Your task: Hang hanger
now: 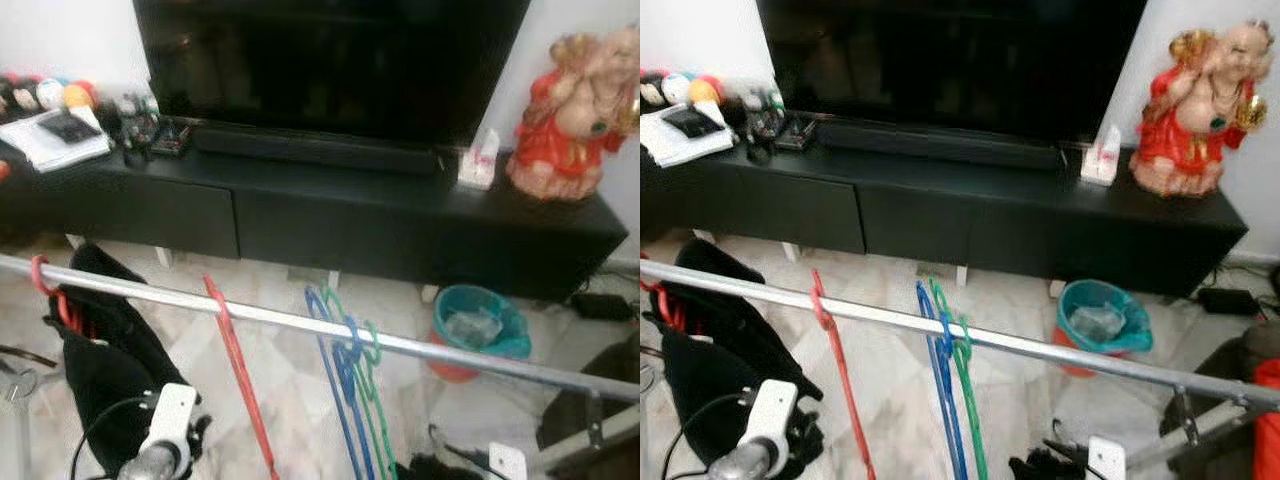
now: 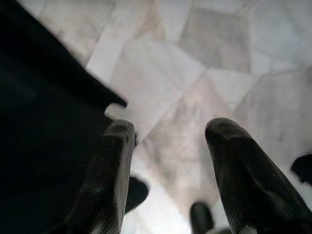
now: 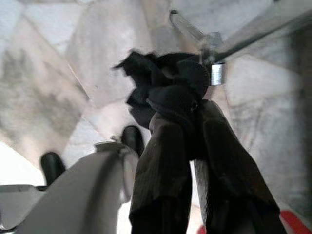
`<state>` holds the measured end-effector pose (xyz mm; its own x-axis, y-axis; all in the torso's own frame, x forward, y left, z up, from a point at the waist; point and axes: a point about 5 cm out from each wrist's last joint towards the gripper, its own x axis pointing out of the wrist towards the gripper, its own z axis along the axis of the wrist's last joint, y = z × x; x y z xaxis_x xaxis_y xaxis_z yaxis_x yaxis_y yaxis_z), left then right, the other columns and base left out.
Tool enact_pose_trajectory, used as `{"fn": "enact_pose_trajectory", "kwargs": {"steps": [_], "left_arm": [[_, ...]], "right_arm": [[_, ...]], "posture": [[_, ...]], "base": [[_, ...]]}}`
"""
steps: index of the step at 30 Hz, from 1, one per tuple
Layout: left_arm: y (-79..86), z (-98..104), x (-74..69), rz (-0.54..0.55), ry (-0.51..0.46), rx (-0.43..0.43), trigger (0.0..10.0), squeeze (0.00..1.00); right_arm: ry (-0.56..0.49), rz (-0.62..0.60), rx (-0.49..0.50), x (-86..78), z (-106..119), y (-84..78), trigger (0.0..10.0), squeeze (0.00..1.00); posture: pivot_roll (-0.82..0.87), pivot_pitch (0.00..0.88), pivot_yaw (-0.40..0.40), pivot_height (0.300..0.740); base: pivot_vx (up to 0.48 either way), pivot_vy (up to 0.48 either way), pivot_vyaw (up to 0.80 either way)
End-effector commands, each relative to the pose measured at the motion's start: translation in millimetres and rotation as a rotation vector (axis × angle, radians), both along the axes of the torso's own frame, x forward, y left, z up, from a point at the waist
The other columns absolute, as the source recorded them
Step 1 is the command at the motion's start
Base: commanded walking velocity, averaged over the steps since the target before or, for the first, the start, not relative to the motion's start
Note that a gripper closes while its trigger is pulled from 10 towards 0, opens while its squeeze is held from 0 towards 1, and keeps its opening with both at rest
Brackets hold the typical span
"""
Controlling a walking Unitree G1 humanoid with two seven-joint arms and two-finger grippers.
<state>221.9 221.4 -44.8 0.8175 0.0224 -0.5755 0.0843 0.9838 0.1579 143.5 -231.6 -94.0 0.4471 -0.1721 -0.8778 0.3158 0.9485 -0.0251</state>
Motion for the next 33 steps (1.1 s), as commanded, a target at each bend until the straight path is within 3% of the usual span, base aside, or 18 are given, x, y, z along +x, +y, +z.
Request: {"fn": "enact_pose_trajectory", "kwargs": {"steps": [1, 4, 5, 6, 9, 11, 19, 21, 28, 29, 31, 33], "left_arm": [[7.0, -2.1, -8.4, 0.027, -0.004, 0.003, 10.0, 0.0], [13.1, 4.3, -11.9, 0.047, -0.084, 0.02, 10.0, 0.0], [14.5, 12.3, -12.2, 0.049, -0.15, 0.021, 10.0, 0.0], [14.5, 12.3, -12.2, 0.049, -0.15, 0.021, 10.0, 0.0], [7.3, 38.2, -19.5, 0.009, -0.299, -0.004, 10.0, 0.0], [5.1, 47.3, -24.6, -0.004, -0.336, -0.004, 10.0, 0.0], [-11.2, 81.4, -47.4, -0.112, -0.418, -0.011, 10.0, 0.0], [-16.2, 102.3, -54.3, -0.172, -0.442, -0.024, 10.0, 0.0], [-26.8, 129.4, -42.5, -0.169, -0.48, -0.136, 10.0, 0.0], [-31.1, 136.9, -33.9, -0.129, -0.5, -0.196, 10.0, 1.0], [-40.4, 143.6, -25.5, -0.122, -0.511, -0.274, 10.0, 1.0], [-43.1, 144.6, -23.7, -0.128, -0.511, -0.289, 10.0, 1.0]], "right_arm": [[-0.006, 0.01, -0.01, 1.7, 1.5, -3.3, 10.0, 0.0], [-0.004, 0.014, -0.012, 1.2, 1.5, -4.0, 10.0, 0.0], [-0.002, 0.017, -0.015, 0.9, 1.5, -4.5, 10.0, 0.0], [-0.002, 0.017, -0.015, 0.9, 1.5, -4.5, 10.0, 0.0], [0.005, 0.029, -0.021, -0.1, 1.5, -6.1, 10.0, 0.0], [0.007, 0.032, -0.022, -0.3, 1.5, -6.4, 10.0, 0.0], [0.019, 0.069, -0.034, -0.4, 1.7, -7.4, 10.0, 0.0], [0.022, 0.076, -0.041, -0.4, 1.8, -7.7, 10.0, 0.0], [0.024, 0.09, -0.045, 1.0, 2.4, -8.1, 10.0, 0.0], [0.023, 0.091, -0.045, 1.3, 2.5, -8.1, 10.0, 0.0], [0.022, 0.094, -0.046, 1.7, 2.7, -8.2, 10.0, 0.0], [0.022, 0.093, -0.046, 1.7, 2.6, -8.1, 10.0, 0.0]], "posture": [[0.07, 0.0, -0.083, 0.74], [0.06, 0.0, -0.086, 0.74], [0.07, 0.0, -0.089, 0.74], [0.07, 0.0, -0.089, 0.74], [0.08, 0.0, -0.09, 0.74], [0.09, 0.0, -0.089, 0.74], [0.11, 0.0, -0.093, 0.74], [0.11, 0.0, -0.093, 0.74], [0.13, 0.0, -0.101, 0.74], [0.13, 0.0, -0.099, 0.74], [0.12, 0.0, -0.098, 0.74], [0.12, 0.0, -0.098, 0.74]], "base": [[0.0, 0.0, 0.0], [0.0, 0.0, 0.0], [0.0, 0.0, 0.0], [0.0, 0.0, 0.0], [0.0, 0.0, 0.0], [0.0, 0.0, 0.0], [0.0, 0.0, 0.0], [0.0, 0.0, 0.0], [0.0, 0.0, 0.0], [0.0, 0.0, 0.0], [0.0, 0.0, 0.0], [0.0, 0.0, 0.0]]}}
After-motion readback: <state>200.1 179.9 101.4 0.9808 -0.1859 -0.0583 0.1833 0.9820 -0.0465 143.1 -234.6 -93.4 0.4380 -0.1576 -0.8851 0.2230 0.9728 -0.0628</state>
